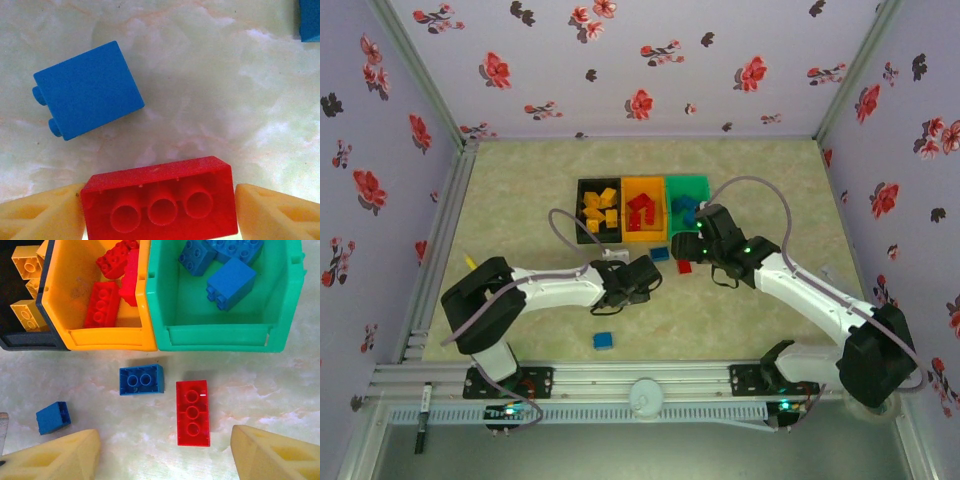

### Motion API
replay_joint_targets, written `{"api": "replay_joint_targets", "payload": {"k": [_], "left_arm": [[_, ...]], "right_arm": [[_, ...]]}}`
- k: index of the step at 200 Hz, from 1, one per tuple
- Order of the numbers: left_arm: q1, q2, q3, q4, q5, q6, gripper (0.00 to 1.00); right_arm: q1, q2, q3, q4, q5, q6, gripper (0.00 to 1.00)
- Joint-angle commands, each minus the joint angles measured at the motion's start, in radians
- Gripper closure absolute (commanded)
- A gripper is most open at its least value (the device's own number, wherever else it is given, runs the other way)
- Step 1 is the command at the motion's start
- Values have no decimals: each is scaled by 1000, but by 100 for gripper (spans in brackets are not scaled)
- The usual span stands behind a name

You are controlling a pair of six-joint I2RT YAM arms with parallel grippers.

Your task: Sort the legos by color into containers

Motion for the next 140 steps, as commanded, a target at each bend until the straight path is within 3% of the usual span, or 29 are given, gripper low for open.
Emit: {"api": "replay_joint_targets", "payload": {"k": [1, 66, 140], "left_arm": [[5, 27, 30, -21, -12, 24, 26], [4, 27, 66, -63, -33, 59, 44], [39, -47, 217, -180, -94, 207, 47]], "right_arm": [[-8, -19, -11, -18, 22, 19, 30], [-8, -30, -17, -20, 29, 18, 30], [-8, -97, -18, -61, 58, 13, 31]]}}
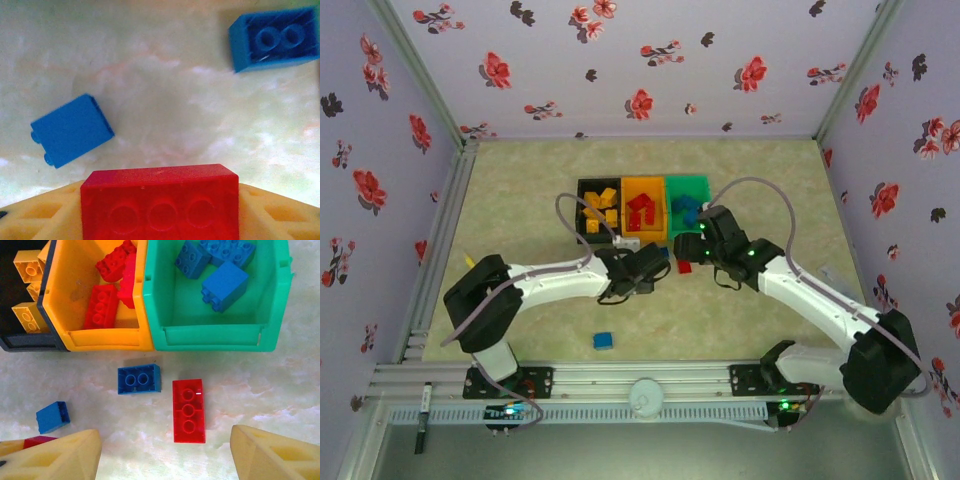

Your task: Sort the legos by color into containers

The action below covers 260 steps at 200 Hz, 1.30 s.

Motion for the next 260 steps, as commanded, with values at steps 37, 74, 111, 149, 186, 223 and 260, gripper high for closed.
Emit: {"api": "replay_joint_targets", "payload": {"k": [37, 74, 111, 149, 186, 223, 260], "left_arm": [[99, -59, 150, -84, -61, 187, 47], [180, -17, 284, -99, -55, 327, 47], [269, 65, 422, -92, -1, 443, 48], [317, 188, 596, -132, 42, 525, 49], [342, 316, 765, -200, 87, 550, 49], [353, 425, 906, -268, 105, 539, 50], [359, 487, 1005, -316, 112, 540, 43]], "right_arm": [[-8, -111, -12, -91, 72, 8, 31], [-9, -150, -32, -111, 82, 16, 31], [-8, -184, -48, -124, 81, 24, 31], [-8, -231, -48, -156, 93, 24, 31], [-9, -260, -49, -188, 106, 18, 31], [-9, -280, -52, -206, 118, 15, 30], [-9, -286, -52, -215, 123, 9, 30]]}}
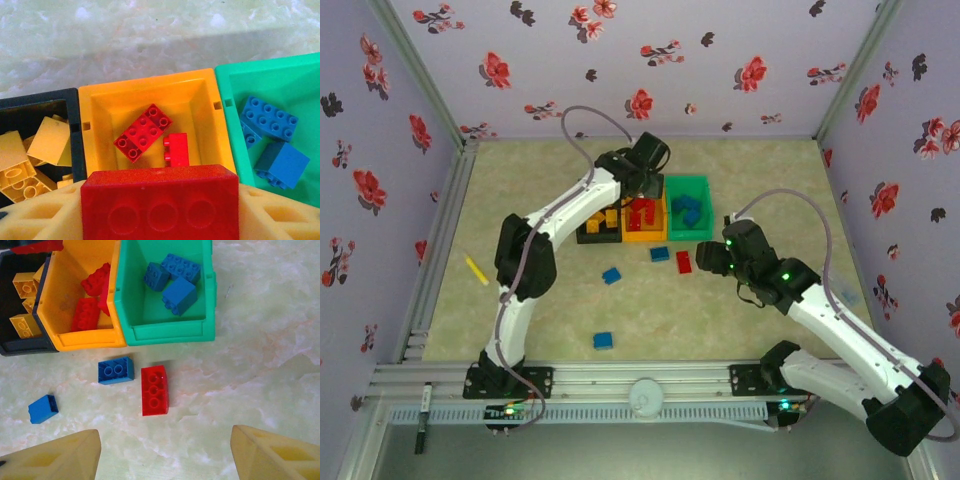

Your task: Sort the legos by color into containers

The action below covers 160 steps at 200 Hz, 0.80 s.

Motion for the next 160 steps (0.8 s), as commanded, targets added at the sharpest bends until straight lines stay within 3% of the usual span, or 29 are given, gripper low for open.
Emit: {"api": "replay_joint_targets", "payload": {"k": [1, 18, 45, 88, 160], "left_arm": [[11, 31, 72, -65, 14, 23, 42], [12, 37, 92, -72, 15, 26, 26], [11, 2, 90, -82, 15, 27, 20], [3, -170, -54, -43, 15, 33, 19], [-46, -632, -586, 100, -4, 5, 18]], "right_arm": [[-4, -17, -9, -28, 32, 1, 30], [-6, -17, -9, -29, 34, 0, 30], [-5, -10, -11, -31, 43, -3, 30], [-6, -4, -26, -20, 57, -4, 30], [-5, 124, -72, 88, 11, 5, 31]]}}
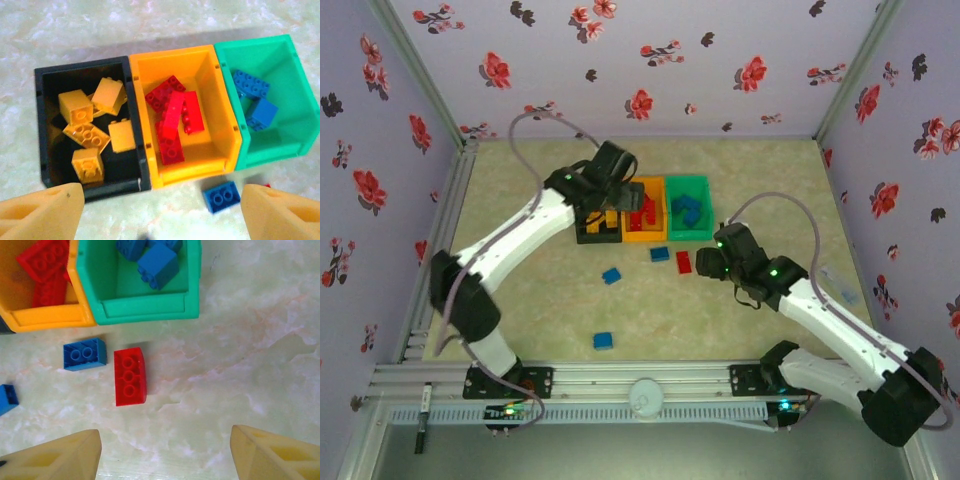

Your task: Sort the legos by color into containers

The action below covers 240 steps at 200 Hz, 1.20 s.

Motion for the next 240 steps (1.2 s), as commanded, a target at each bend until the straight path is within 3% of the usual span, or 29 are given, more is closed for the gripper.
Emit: {"api": "replay_joint_targets", "payload": {"k": [1, 93, 220, 240], "left_arm": [[-23, -112, -136, 53, -14, -13, 18], [-91, -456, -559, 93, -1, -158, 17], [-92, -496, -592, 57, -12, -149, 18], [-91, -493, -589, 54, -12, -144, 18]], "right_arm": [[-5, 41, -21, 69, -15, 6, 31], [2, 308, -13, 261, -45, 24, 39], [32, 581, 78, 359, -55, 25, 45], [34, 610, 97, 353, -51, 25, 51]]}}
